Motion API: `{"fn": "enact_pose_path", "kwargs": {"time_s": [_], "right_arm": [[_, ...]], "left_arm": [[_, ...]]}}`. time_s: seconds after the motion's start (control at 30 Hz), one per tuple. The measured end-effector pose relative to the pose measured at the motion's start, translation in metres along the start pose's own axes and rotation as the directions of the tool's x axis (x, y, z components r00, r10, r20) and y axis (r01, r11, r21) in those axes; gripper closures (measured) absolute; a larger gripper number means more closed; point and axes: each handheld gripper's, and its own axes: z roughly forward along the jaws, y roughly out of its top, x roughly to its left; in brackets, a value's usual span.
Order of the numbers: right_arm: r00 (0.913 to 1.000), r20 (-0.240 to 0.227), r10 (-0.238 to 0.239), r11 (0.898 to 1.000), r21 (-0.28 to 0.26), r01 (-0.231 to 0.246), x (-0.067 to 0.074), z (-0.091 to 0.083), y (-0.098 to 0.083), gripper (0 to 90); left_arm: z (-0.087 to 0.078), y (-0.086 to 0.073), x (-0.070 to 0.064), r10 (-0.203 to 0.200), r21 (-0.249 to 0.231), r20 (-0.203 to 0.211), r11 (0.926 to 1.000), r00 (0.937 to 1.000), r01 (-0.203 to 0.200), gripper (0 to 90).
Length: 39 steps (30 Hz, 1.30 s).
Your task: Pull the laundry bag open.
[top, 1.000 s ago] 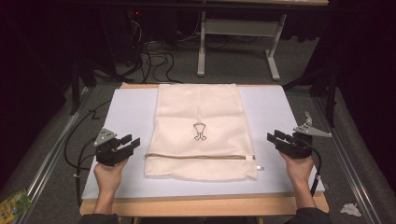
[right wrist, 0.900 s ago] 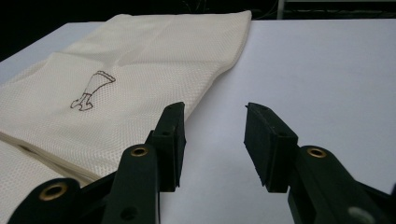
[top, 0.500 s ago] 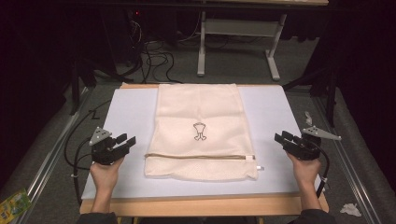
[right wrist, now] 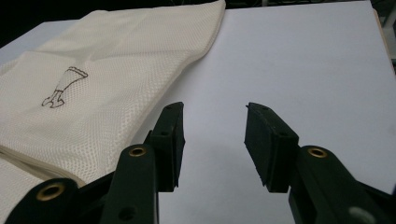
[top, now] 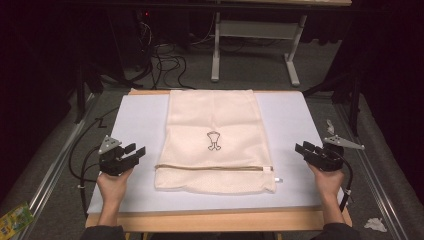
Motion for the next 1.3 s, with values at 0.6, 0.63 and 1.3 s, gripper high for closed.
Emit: {"fn": "enact_pose_path", "kwargs": {"time_s": [0.6, 0.63, 1.3], "right_arm": [[1.0, 0.004, -0.009, 0.999, 0.039, 0.009, -0.001, 0.013, -0.005, 56.8], [1.0, 0.006, -0.007, 0.999, 0.039, 0.006, -0.001, 0.013, -0.005, 56.8], [0.9994, 0.036, -0.002, 0.998, 0.056, 0.0, -0.005, 0.027, -0.009, 56.7]], "left_arm": [[0.013, -0.005, 0.004, 0.006, 0.02, -0.052, 0.9998, 0.9986, -0.005, 51.1], [0.014, -0.005, 0.005, 0.006, 0.02, -0.054, 0.9998, 0.9985, -0.005, 51.0], [0.032, -0.007, 0.013, -0.008, -0.002, -0.103, 1.0, 0.9947, 0.008, 47.7]]}}
